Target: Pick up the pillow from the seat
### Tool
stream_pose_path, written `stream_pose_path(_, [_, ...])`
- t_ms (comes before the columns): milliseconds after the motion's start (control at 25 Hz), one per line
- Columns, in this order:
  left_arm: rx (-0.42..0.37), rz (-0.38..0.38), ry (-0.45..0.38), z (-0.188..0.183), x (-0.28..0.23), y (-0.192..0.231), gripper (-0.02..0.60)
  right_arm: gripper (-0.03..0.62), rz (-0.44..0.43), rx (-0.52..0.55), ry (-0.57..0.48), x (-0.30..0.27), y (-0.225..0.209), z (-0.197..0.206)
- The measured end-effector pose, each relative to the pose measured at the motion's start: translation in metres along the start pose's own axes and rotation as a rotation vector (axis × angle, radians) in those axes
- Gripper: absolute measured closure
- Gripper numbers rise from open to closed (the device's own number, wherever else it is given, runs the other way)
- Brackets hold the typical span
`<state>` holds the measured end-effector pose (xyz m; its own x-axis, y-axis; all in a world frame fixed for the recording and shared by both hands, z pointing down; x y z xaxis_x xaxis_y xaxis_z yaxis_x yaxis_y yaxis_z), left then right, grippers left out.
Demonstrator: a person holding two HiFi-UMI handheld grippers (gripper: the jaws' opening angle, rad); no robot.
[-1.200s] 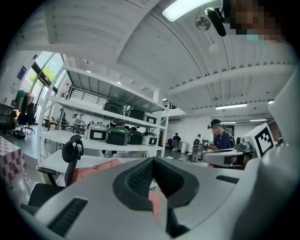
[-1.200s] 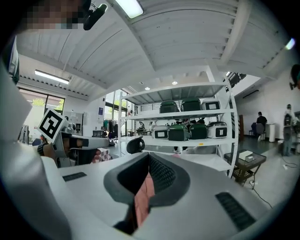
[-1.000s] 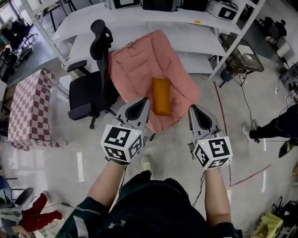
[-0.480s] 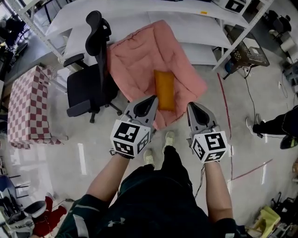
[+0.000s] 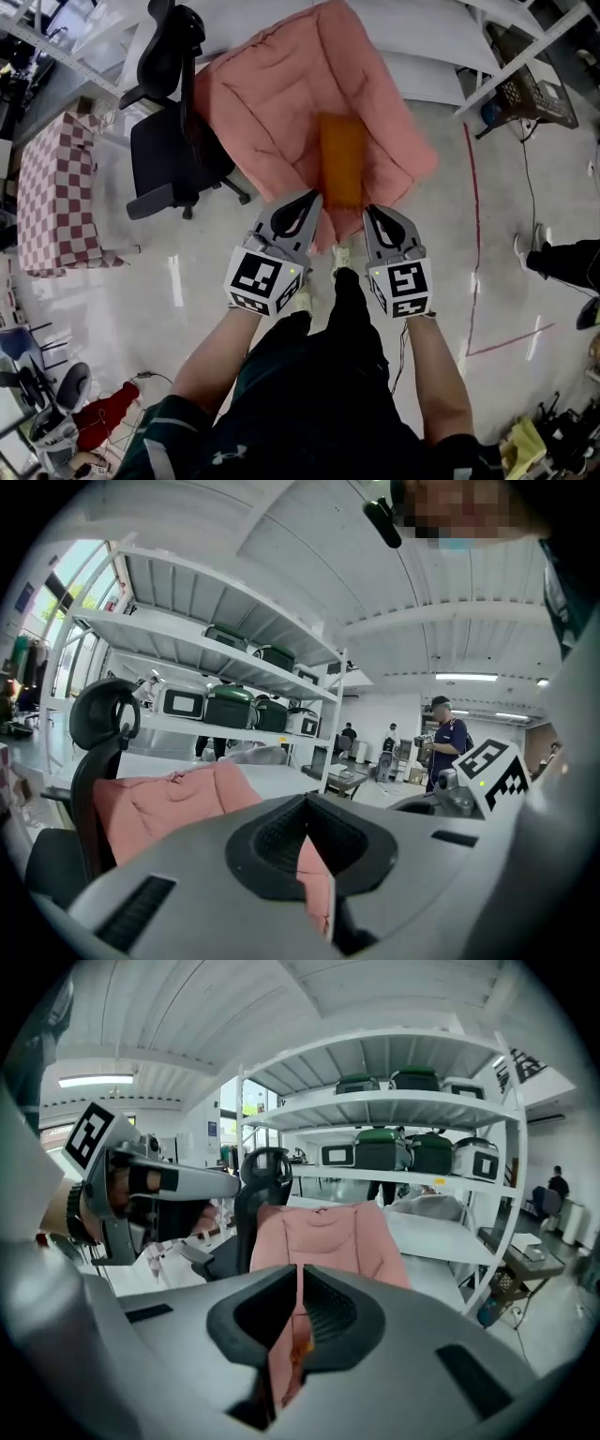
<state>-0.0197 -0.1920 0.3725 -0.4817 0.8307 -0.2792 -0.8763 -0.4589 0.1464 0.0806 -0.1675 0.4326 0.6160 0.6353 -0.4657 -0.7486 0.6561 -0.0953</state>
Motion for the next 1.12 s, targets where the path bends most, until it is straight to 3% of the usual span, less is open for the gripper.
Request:
stream_pose_path(360, [0.008,-0.052,0.182,0.104,-0.087,0.023,0.577,0.583,-0.114,0.108,0.23,-0.094,-0.048,0.111])
stream_pose_path(480, [0.018,-0.036,0.261,0.147,-0.107,0.024,0.577,0.539,-0.165,0.147,0.309,-0.125,-0.057,0.16])
stream_pose_path(760, [-0.011,-0.034,0.434,0.243,-0.147,0.031,0.577,0.505,-0.274,0.246,0.436,-0.185,-0.073,0.261])
stream_pose_path(1000, [0.044,-0.093,0.519,0.296,-0.152,0.051,0.577,0.491,-0.419,0.4,0.499,-0.234,-0.056,0.324])
stream_pose_path(1120, [0.064,-0.122,0.522,0.316,-0.164,0.063,0.577,0.481,-0.446,0.474,0.525,-0.261,-0.059,0.352])
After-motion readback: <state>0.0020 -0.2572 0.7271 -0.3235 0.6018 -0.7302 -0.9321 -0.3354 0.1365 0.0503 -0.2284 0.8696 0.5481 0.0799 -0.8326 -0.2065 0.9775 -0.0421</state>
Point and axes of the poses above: the fingertips, and each gripper's own axes: x backward along the fingers, y to its left, z out of its underside, the point moved 1 cm from there along x, backward along the fingers, and after that the axes turned 13 degrees about -z, right-handed, at the moved point
